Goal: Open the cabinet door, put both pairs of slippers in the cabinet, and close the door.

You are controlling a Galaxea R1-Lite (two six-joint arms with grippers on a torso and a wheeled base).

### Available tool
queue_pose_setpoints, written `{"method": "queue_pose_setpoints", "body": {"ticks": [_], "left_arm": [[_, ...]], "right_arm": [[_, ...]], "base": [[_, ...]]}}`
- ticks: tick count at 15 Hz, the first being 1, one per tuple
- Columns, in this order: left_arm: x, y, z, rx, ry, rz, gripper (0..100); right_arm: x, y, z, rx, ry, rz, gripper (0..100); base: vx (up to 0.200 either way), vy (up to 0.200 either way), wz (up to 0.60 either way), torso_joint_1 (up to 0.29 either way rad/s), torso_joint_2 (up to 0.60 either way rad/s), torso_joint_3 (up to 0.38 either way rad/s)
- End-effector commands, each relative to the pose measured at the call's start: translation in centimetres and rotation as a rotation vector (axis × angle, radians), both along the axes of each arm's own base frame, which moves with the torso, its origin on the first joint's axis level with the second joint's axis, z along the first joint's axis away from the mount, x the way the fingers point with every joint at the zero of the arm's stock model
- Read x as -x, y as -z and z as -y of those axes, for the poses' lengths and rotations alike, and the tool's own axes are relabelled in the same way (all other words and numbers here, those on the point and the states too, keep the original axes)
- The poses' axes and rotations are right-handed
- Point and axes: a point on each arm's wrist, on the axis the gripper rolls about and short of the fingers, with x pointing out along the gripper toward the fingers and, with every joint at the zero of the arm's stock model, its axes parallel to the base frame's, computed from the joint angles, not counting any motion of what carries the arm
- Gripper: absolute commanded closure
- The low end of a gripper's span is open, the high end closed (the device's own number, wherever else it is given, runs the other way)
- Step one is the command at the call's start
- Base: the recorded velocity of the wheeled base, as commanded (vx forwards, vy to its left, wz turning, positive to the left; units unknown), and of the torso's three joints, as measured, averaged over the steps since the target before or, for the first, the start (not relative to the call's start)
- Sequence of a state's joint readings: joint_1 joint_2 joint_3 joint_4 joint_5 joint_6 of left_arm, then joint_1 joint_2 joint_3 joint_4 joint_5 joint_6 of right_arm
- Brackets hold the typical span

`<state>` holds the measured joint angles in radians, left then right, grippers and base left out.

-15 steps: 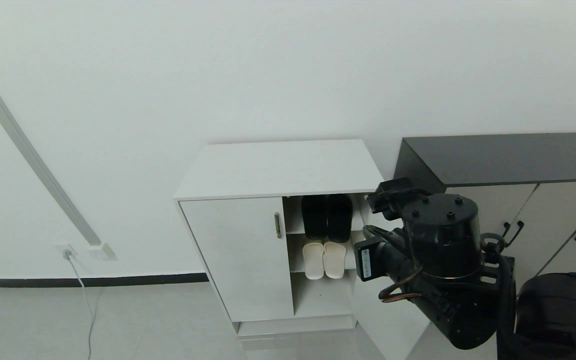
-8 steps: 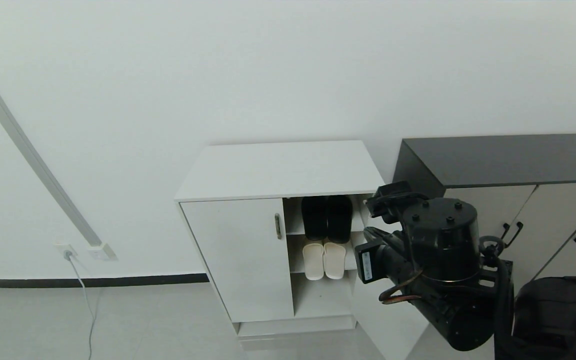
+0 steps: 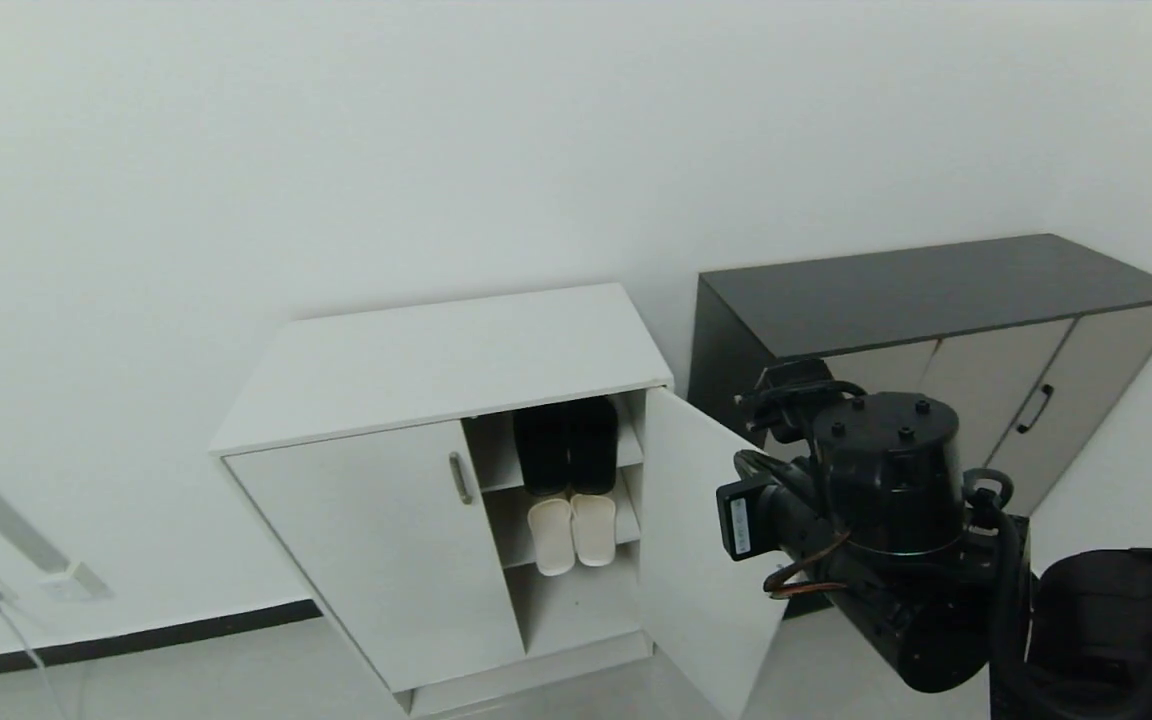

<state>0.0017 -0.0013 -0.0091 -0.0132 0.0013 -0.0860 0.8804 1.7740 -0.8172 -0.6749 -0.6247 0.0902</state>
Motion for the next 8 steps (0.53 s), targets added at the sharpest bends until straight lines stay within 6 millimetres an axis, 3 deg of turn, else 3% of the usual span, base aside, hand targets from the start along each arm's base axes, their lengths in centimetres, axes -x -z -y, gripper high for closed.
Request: {"method": "queue_pose_setpoints", "body": {"ticks": [1,4,8], "left_arm": [[-0.01,-0.01,0.00,0.002,-0.002,-0.001,100],[-0.01,-0.01,0.00,0.001,0.000,-0.001,100],[-0.01,-0.01,0.00,0.003,-0.002,-0.001,100]], "right_arm": [[-0.11,-0.11,0.09,-0.007,0.004,0.006,100],[-0.11,-0.01,0.17,0.002,0.003,0.010,100],[-0.21,0.03,0.28,0.004,0.006,0.018,100]], "base": [[0.000,0.000,0.00,0.000,0.00,0.000],[0.000,0.000,0.00,0.000,0.00,0.000],[-0.200,0.000,0.00,0.008,0.01,0.001]]}}
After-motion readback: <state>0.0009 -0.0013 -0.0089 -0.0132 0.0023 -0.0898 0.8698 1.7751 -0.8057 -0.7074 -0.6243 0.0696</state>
